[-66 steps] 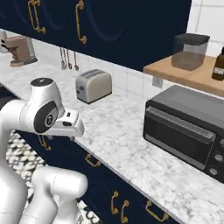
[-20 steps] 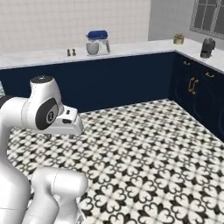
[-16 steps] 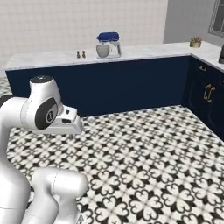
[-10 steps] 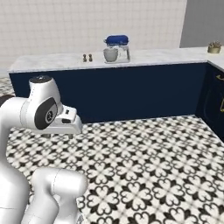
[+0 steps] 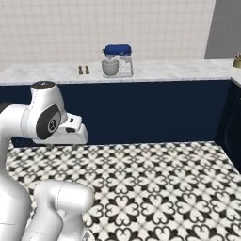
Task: Navigate to the stand mixer.
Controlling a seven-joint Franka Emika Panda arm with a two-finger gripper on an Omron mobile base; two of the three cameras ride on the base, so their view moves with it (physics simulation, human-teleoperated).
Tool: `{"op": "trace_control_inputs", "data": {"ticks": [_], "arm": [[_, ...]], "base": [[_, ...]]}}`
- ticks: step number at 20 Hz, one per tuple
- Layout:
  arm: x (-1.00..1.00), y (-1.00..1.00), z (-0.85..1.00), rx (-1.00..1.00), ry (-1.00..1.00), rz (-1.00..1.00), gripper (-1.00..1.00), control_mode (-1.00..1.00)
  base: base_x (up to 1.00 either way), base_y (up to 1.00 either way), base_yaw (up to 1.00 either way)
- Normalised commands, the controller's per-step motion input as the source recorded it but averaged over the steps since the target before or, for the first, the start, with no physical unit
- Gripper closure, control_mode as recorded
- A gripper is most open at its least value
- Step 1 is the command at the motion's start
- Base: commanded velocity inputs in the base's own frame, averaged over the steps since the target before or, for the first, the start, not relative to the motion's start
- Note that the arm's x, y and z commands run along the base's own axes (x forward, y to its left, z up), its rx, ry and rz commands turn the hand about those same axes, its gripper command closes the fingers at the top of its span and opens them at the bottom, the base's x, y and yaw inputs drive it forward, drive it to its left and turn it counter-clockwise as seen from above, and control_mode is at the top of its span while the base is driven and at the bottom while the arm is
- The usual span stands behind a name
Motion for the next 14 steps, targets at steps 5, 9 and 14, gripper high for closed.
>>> {"op": "trace_control_inputs", "data": {"ticks": [5, 9, 14], "arm": [[0.0, 0.0, 0.0, 0.0, 0.0, 0.0, -1.0, 1.0], [0.0, 0.0, 0.0, 0.0, 0.0, 0.0, -1.0, 1.0], [0.0, 0.0, 0.0, 0.0, 0.0, 0.0, -1.0, 1.0]], "base": [[1.0, -0.6, 0.21], [1.0, -0.38, 0.23], [1.0, -0.24, 0.24]]}}
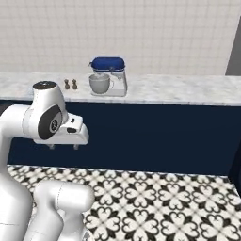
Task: Navigate to the stand mixer.
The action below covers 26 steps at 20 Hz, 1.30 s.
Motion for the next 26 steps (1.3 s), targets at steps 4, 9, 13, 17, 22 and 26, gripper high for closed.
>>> {"op": "trace_control_inputs", "data": {"ticks": [4, 9, 13, 17, 22, 26], "arm": [[0.0, 0.0, 0.0, 0.0, 0.0, 0.0, -1.0, 1.0], [0.0, 0.0, 0.0, 0.0, 0.0, 0.0, -1.0, 1.0], [0.0, 0.0, 0.0, 0.0, 0.0, 0.0, -1.0, 1.0], [0.0, 0.0, 0.0, 0.0, 0.0, 0.0, -1.0, 1.0], [0.0, 0.0, 0.0, 0.0, 0.0, 0.0, -1.0, 1.0], [0.0, 0.0, 0.0, 0.0, 0.0, 0.0, -1.0, 1.0]], "base": [[1.0, -0.11, 0.22], [1.0, 0.0, 0.17], [1.0, 0.0, 0.15], [0.96, -0.01, 0.11], [0.63, -0.11, 0.06], [0.42, -0.13, 0.0]]}}
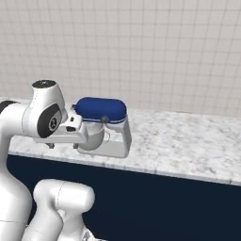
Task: Navigate to the stand mixer.
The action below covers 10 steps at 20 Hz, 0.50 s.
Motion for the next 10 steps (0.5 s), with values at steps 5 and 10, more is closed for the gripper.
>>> {"op": "trace_control_inputs", "data": {"ticks": [5, 10], "arm": [[0.0, 0.0, 0.0, 0.0, 0.0, 0.0, -1.0, 1.0], [0.0, 0.0, 0.0, 0.0, 0.0, 0.0, -1.0, 1.0]], "base": [[0.45, -0.13, 0.0], [0.42, -0.19, 0.0]]}}
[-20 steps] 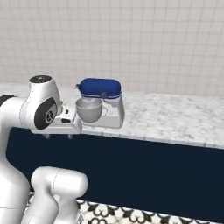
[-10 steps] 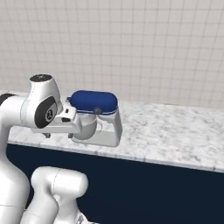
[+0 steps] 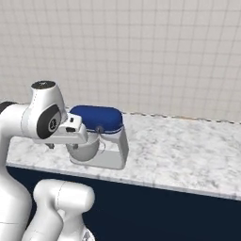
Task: Navigate to the stand mixer.
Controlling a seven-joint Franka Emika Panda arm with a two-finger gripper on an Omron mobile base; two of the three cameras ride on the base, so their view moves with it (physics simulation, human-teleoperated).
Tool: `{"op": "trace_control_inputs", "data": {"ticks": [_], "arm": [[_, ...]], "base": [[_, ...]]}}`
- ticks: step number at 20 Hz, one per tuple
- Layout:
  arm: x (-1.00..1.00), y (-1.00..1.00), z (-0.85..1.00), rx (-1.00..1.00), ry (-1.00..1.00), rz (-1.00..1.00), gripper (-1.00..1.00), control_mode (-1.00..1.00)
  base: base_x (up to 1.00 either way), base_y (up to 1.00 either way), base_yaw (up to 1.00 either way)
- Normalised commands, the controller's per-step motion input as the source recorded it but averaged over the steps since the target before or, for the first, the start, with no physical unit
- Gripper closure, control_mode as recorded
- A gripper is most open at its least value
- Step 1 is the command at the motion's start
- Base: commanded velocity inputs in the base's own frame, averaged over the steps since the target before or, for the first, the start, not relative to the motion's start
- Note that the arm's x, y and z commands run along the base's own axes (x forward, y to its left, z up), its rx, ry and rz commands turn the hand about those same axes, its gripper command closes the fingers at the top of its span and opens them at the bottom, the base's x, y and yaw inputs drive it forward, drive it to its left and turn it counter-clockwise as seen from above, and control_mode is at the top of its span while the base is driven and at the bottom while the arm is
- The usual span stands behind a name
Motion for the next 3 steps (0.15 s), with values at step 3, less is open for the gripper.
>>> {"op": "trace_control_inputs", "data": {"ticks": [3], "arm": [[0.0, 0.0, 0.0, 0.0, 0.0, 0.0, -1.0, 1.0]], "base": [[0.28, -0.31, 0.0]]}}
